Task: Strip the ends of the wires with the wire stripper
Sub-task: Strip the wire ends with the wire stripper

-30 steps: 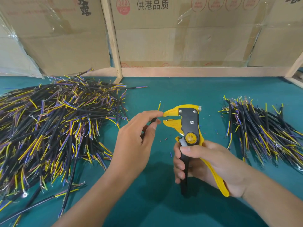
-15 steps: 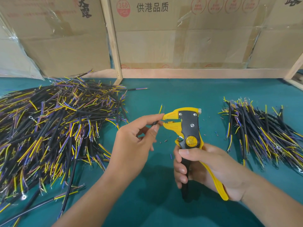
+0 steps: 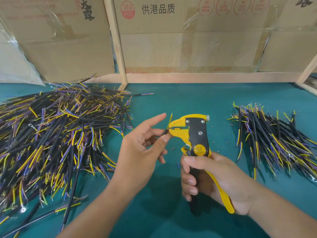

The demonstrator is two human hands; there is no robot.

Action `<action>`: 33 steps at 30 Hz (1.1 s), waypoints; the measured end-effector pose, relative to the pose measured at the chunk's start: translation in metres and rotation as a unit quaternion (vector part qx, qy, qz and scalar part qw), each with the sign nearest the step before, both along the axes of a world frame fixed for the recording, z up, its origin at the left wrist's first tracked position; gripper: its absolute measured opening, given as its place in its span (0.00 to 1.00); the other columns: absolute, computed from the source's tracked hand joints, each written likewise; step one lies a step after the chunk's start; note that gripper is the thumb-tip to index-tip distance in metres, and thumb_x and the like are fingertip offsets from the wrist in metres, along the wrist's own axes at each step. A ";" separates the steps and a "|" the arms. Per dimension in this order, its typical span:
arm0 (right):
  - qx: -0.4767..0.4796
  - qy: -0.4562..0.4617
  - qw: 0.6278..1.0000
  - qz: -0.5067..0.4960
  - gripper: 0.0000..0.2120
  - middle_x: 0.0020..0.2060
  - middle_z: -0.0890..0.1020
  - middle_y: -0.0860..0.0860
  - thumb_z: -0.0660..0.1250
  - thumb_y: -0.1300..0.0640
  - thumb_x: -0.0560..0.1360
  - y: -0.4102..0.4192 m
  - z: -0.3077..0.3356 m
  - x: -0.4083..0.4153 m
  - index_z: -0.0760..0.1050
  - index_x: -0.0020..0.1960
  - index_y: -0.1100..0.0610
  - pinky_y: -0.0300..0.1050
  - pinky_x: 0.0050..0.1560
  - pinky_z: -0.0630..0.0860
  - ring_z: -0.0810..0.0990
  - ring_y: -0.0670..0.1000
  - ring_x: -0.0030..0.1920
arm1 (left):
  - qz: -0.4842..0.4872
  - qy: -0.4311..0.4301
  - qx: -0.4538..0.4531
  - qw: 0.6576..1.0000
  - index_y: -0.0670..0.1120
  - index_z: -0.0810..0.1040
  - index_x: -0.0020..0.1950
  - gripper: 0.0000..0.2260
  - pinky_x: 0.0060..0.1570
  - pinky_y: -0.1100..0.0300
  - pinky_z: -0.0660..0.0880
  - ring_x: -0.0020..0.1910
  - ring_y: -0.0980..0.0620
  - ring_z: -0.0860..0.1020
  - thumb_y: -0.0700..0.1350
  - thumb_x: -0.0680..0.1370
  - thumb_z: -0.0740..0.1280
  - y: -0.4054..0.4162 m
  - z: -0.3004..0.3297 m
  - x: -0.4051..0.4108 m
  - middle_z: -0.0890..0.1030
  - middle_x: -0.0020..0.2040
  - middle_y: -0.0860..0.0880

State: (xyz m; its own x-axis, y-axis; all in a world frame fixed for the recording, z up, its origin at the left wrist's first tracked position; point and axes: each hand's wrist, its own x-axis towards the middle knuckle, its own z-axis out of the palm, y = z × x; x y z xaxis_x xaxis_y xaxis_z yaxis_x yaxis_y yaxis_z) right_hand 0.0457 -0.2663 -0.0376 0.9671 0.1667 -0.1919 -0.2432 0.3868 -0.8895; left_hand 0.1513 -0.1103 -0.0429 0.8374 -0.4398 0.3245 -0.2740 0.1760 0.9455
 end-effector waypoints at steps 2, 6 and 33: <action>0.005 0.000 1.000 0.000 0.13 0.31 0.69 0.57 0.73 0.52 0.71 0.000 0.000 0.000 0.74 0.41 0.60 0.52 0.37 0.74 0.69 0.56 0.31 | -0.002 0.011 -0.005 1.000 0.53 0.79 0.63 0.16 0.29 0.61 0.75 0.31 0.52 0.76 0.37 0.78 0.70 0.000 0.000 0.000 0.85 0.44 0.48; 0.008 0.001 1.000 0.001 0.13 0.31 0.69 0.57 0.73 0.51 0.71 0.001 -0.001 0.000 0.74 0.41 0.60 0.53 0.37 0.74 0.69 0.56 0.31 | -0.003 0.016 -0.010 1.000 0.52 0.79 0.62 0.15 0.29 0.61 0.75 0.31 0.52 0.76 0.37 0.78 0.69 -0.001 0.001 -0.001 0.85 0.45 0.47; 0.007 0.028 0.985 -0.168 0.19 0.25 0.60 0.50 0.72 0.46 0.70 -0.013 0.011 0.005 0.67 0.34 0.55 0.39 0.24 0.62 0.57 0.49 0.21 | 0.041 0.033 0.002 0.999 0.43 0.80 0.52 0.06 0.32 0.61 0.78 0.30 0.52 0.78 0.34 0.80 0.67 0.003 0.003 0.004 0.86 0.45 0.46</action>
